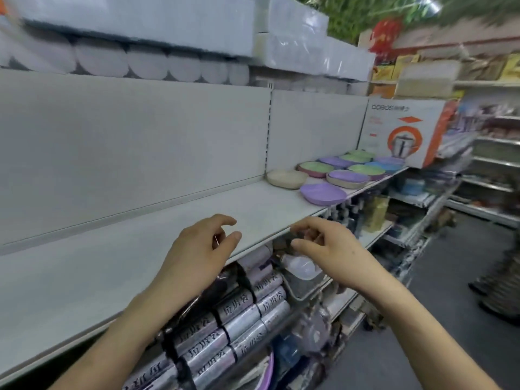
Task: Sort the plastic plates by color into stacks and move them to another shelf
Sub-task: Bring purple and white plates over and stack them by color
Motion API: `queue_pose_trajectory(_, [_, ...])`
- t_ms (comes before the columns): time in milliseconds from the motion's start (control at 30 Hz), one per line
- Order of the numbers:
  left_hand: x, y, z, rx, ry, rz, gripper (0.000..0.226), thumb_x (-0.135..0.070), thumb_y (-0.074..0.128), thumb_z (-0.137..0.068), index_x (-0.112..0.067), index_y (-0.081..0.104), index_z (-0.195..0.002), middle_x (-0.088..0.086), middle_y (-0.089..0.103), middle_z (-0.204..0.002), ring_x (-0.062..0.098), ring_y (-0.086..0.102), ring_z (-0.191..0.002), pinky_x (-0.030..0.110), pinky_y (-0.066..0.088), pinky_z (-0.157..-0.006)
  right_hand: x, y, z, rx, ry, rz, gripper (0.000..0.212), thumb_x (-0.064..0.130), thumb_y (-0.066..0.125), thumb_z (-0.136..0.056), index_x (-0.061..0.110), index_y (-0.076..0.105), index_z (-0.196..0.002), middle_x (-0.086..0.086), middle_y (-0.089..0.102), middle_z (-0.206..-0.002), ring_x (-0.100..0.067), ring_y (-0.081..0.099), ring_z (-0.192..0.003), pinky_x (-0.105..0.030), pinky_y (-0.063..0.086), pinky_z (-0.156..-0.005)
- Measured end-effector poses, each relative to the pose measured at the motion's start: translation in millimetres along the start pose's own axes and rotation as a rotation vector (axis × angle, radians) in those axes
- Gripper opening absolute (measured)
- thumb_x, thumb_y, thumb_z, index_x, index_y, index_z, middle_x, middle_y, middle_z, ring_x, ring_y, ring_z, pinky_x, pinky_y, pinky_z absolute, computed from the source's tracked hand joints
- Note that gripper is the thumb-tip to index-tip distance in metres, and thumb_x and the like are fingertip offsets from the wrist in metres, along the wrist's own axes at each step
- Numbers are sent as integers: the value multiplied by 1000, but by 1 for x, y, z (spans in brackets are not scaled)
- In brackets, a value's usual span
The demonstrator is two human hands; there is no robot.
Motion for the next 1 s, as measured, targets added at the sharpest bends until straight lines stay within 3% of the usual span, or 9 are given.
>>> queue_pose_trajectory(67, [-13, 24, -19, 33, 23, 8, 25, -48, 57, -98, -41, 64, -122, -13, 65, -86, 3, 62, -79, 31, 52, -81, -21, -17, -3, -22, 27, 22, 17, 36, 65, -97, 34, 66, -113, -1, 63, -87, -11, 58, -75, -32, 49, -69])
queue_pose_trajectory(167, [-25, 57, -49, 47, 52, 9, 25, -47, 59, -98, -39, 65, -121, -12, 65, -86, 3, 61, -81, 33, 52, -84, -54, -36, -13, -68, 64, 26, 16, 38, 65, -97, 36, 66, -112, 1, 63, -88, -13, 59, -75, -34, 51, -71])
queue_pose_trajectory(367, [-31, 119, -110, 73, 40, 16, 28, -49, 58, -97, -38, 64, -122, -12, 64, -86, 4, 60, -83, 32, 51, -82, -117, -62, -53, -97, 117, 30, 14, 40, 64, -97, 40, 66, -111, 6, 65, -88, -8, 58, -68, -25, 44, -63])
queue_pose_trajectory(633, [-37, 171, -187, 62, -48, -68, 37, -54, 51, -99, -40, 56, -132, -16, 57, -97, 7, 57, -91, 36, 51, -88, -164, -99, -163, -118, 88, 52, 10, 32, 66, -96, 35, 68, -105, 1, 64, -82, -5, 55, -62, -26, 46, -62])
queue_pose_trajectory(800, [-35, 182, -195, 8, -79, -190, 41, -58, 44, -99, -44, 49, -137, -17, 54, -104, 6, 55, -98, 35, 51, -85, -184, -100, -231, -103, 32, 47, 12, 32, 66, -96, 32, 69, -107, 6, 65, -88, -15, 62, -76, -34, 52, -73])
queue_pose_trajectory(933, [-32, 184, -202, 8, -126, -248, 41, -59, 42, -99, -45, 47, -138, -19, 53, -106, 5, 55, -99, 33, 51, -86, -197, -93, -278, -70, -4, 60, 12, 31, 66, -96, 29, 71, -106, 5, 67, -92, -13, 63, -84, -28, 50, -73])
queue_pose_trajectory(1000, [-32, 186, -207, 5, -161, -260, 41, -60, 42, -99, -45, 48, -137, -20, 54, -106, 5, 55, -99, 34, 51, -87, -205, -89, -301, -54, -27, 77, 12, 31, 66, -95, 28, 71, -106, 8, 68, -90, -9, 62, -82, -18, 47, -68])
Point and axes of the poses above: each hand's wrist, its own z-axis away from the middle knuckle, its own y-axis out of the palm, x = y × z, the point moved 1 cm from there along -z, towards the middle knuckle
